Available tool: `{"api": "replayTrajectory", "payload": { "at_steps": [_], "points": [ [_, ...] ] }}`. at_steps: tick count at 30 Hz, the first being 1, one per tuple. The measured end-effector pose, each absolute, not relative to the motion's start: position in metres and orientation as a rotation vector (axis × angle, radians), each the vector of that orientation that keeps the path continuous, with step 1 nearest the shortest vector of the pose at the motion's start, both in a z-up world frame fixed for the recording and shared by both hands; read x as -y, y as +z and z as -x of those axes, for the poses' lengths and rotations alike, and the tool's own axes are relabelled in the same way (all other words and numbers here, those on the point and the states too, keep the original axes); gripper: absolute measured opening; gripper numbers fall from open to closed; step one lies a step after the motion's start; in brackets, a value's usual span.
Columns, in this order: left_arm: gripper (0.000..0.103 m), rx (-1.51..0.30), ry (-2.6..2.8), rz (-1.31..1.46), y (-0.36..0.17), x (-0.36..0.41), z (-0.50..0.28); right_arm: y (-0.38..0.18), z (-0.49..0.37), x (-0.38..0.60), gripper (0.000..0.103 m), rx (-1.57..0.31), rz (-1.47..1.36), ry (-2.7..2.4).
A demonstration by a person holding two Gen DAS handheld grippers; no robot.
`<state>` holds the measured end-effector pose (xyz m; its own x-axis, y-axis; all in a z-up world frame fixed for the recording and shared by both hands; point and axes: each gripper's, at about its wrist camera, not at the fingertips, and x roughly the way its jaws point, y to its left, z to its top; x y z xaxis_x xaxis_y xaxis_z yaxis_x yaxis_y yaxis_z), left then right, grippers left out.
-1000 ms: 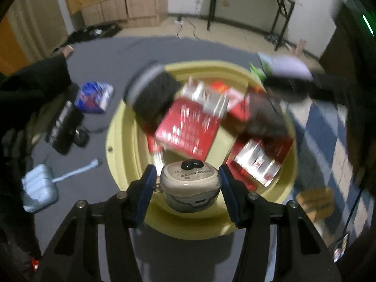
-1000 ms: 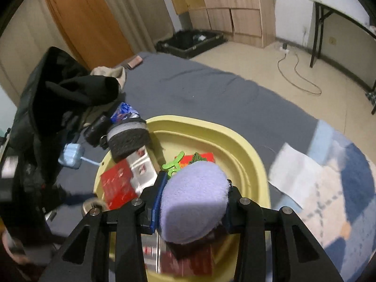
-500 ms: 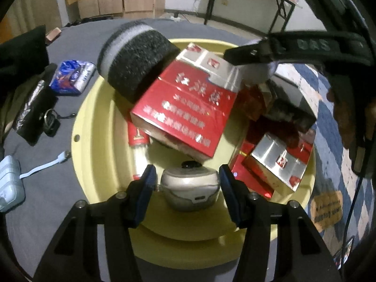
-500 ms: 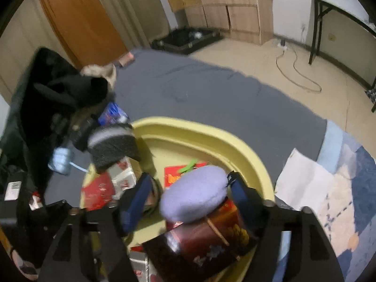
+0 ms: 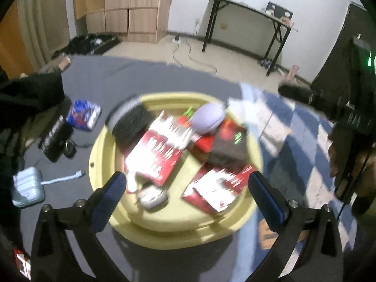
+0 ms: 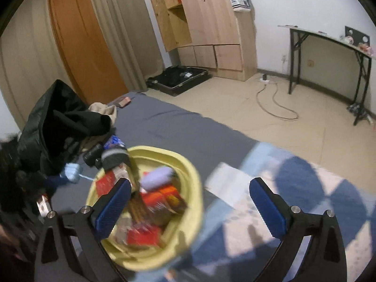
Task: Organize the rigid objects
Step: 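Carry the plush puff and silver speaker into the yellow tray and open both tools, then pull both tools back from the yellow tray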
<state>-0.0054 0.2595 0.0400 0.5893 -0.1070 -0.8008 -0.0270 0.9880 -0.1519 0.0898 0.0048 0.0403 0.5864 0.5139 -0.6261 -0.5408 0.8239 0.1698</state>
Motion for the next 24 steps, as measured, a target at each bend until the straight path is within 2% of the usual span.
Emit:
{"api": "replayTrajectory", "payload": {
  "at_steps": [7, 11, 13, 16, 24],
  "points": [
    [0.103, -0.863, 0.149, 0.189, 0.068, -0.196, 0.017, 0.026, -0.048, 0.07, 0.103, -0.708, 0.192, 0.565],
    [0.103, -0.878, 0.2, 0.336, 0.032, -0.155, 0.032, 0.007, -0.034, 0.101, 0.103, -0.71, 0.17, 0.561],
    [0.103, -0.895, 0.251, 0.328, 0.007, -0.14, 0.037, -0.006, -0.021, 0.104, 0.103, -0.664, 0.209, 0.575],
    [0.103, -0.92, 0.299, 0.267, -0.018, -0.127, 0.04, -0.029, -0.019, 0.098, 0.103, -0.69, 0.255, 0.609],
    [0.103, -0.953, 0.41, 0.331, -0.061, -0.15, 0.05, -0.078, -0.027, 0.036, 0.103, -0.746, 0.365, 0.751]
  ]
}}
